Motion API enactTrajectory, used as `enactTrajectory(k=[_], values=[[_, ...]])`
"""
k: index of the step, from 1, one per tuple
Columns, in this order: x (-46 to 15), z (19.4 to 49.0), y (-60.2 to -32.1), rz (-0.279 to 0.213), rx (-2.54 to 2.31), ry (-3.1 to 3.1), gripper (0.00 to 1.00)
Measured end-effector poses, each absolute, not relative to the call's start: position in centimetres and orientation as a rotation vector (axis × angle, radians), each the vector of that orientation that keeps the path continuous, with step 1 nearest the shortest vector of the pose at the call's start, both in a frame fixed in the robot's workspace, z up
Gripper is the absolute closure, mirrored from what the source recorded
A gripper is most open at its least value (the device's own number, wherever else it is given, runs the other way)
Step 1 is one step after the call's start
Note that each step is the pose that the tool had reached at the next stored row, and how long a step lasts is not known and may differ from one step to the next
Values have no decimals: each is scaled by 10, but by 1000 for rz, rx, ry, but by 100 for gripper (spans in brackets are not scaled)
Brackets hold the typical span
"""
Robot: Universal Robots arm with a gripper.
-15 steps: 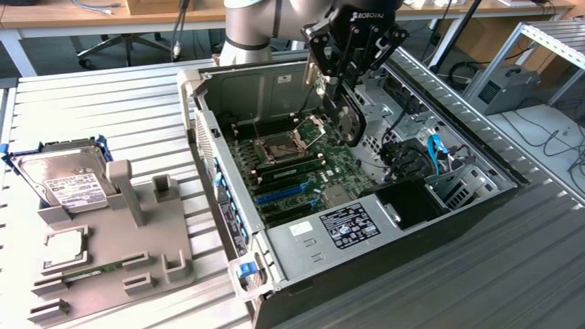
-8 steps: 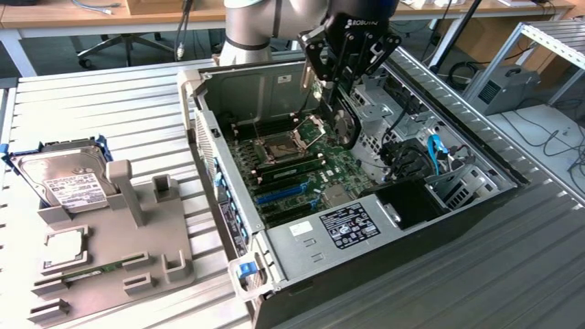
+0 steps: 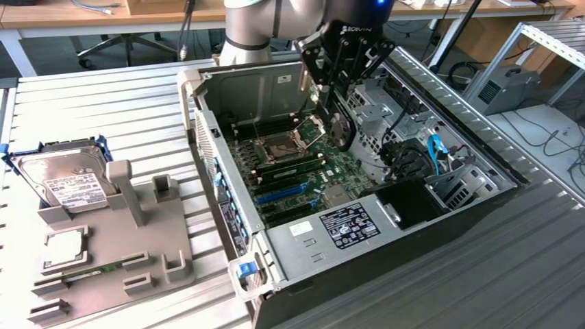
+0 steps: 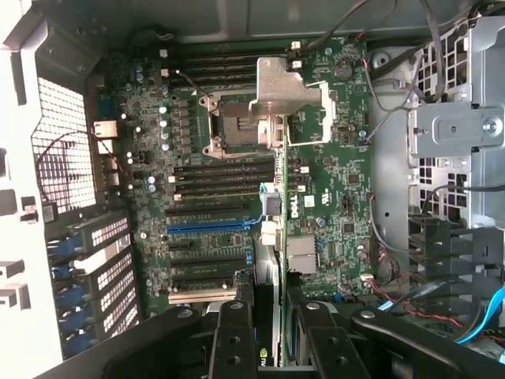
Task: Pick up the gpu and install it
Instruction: 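Pick up the gpu and move the gpu toward the slot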
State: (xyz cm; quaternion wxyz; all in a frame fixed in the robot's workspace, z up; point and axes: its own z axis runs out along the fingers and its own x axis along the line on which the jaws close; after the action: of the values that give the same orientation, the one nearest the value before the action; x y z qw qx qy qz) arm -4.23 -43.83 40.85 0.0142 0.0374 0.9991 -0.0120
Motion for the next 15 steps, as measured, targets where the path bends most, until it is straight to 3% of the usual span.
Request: enactTrajectory(k=[15], values=[[-41,394,-424,-37,116,3111,74]])
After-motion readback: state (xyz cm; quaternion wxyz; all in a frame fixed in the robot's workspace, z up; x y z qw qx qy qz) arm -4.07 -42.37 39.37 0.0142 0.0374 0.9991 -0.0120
